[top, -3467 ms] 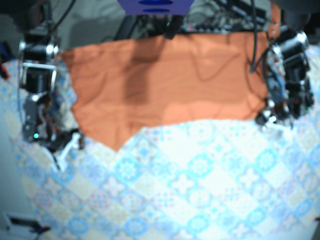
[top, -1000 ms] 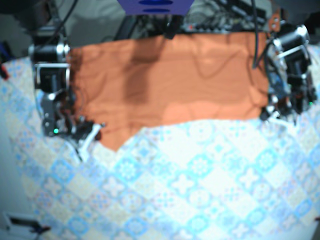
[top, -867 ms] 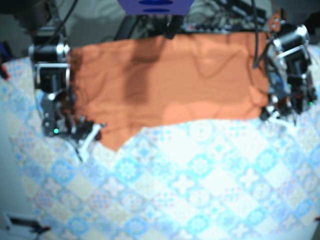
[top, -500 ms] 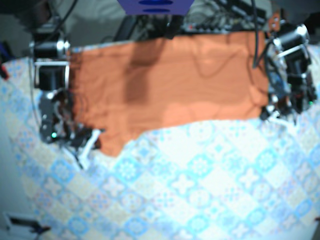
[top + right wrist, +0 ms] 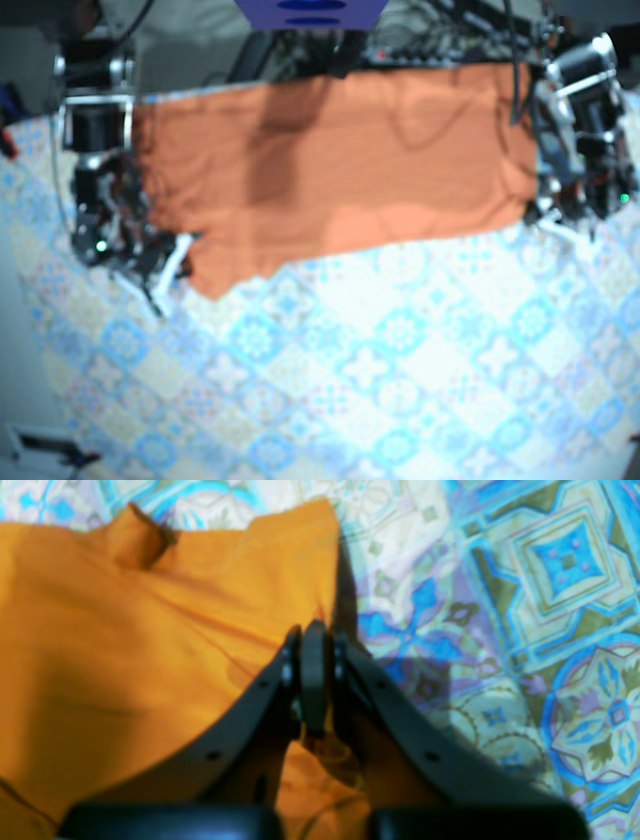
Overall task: Fold the T-shirt properly
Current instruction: 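Pinch the shirt's side edges with both grippers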
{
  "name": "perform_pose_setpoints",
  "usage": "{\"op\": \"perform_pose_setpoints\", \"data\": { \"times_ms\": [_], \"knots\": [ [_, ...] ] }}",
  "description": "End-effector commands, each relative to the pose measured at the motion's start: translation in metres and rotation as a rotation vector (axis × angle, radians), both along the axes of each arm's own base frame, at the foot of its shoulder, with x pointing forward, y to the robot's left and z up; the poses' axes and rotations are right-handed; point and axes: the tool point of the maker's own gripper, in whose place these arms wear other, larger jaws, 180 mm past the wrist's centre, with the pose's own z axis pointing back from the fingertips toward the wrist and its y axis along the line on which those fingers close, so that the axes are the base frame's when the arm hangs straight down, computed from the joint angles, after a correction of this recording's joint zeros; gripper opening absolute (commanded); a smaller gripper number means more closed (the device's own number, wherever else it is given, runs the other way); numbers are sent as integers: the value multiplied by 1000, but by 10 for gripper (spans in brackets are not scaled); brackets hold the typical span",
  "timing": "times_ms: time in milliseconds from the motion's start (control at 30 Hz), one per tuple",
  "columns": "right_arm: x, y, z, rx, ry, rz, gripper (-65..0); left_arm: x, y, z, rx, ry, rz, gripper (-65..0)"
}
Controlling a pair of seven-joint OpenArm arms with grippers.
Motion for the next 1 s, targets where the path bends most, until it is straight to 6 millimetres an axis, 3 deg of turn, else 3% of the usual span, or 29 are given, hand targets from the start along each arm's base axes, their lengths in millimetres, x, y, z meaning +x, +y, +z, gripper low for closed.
{"op": "perform_pose_setpoints", "data": {
  "times_ms": [0,267,500,733,967],
  "knots": [
    [13,-9,18,-9,-55,-5,-650,9,9,13,15,-21,-3,-650],
    [-6,-16,19,-49,-66,20,-650,-6,18,9,32,10,-3,-650],
    [-22,-21,21,-68,-62,16,-650,-16,20,22,114,-22,-67,-650],
    [-33,-24,29,-93,-72,15,-650,-31,20,15,115,14,-78,-650],
    [-53,-22,20,-100,-43,30,-650,-34,18,25,159,-13,-124,-650]
  ]
}}
